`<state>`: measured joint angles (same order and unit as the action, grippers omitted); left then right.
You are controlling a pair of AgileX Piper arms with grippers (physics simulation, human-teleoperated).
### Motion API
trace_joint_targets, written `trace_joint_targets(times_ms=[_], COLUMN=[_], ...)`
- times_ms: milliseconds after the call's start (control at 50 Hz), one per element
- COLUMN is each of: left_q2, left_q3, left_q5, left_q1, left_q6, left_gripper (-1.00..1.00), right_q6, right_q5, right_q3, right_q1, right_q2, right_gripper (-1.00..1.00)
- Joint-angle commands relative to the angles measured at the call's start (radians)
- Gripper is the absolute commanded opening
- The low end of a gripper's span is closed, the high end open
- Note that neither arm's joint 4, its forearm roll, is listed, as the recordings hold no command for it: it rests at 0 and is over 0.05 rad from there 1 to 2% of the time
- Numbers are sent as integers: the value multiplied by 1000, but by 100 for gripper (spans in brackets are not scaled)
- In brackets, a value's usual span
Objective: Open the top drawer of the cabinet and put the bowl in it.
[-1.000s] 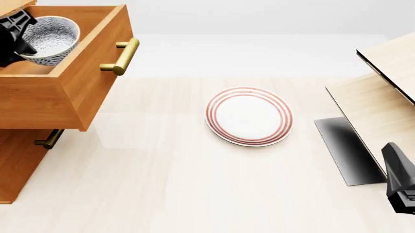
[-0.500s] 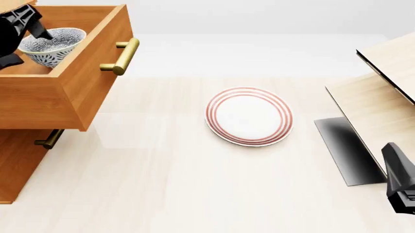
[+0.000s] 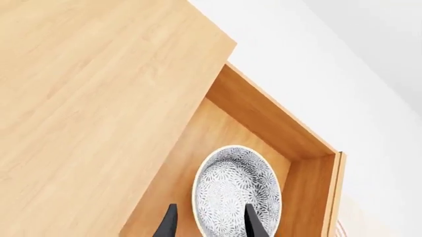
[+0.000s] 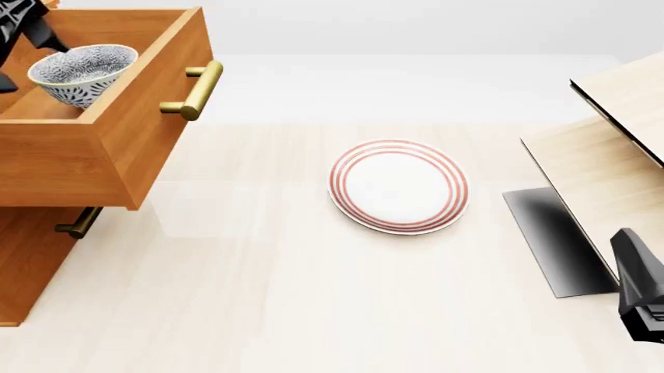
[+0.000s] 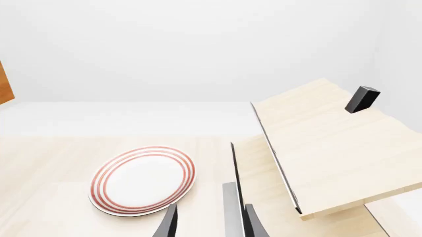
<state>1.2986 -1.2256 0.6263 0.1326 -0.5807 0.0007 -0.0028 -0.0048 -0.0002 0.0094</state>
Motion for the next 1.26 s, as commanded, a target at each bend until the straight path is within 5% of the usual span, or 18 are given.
trace_joint_targets(times_ms=[20, 1060, 1260], left_q2=[-41, -254, -328], left_q3=[-4, -85, -32], left_q5=[44, 295, 308], left_q1=[-3, -40, -52], left_q6=[14, 84, 85], left_gripper=[100, 100, 100], right_q6=[0, 0, 0], right_q5=[0, 0, 0], right_q3=[1, 1, 1], right_q1=[0, 0, 0], right_q2=[-1, -1, -1], right_gripper=[100, 100, 100])
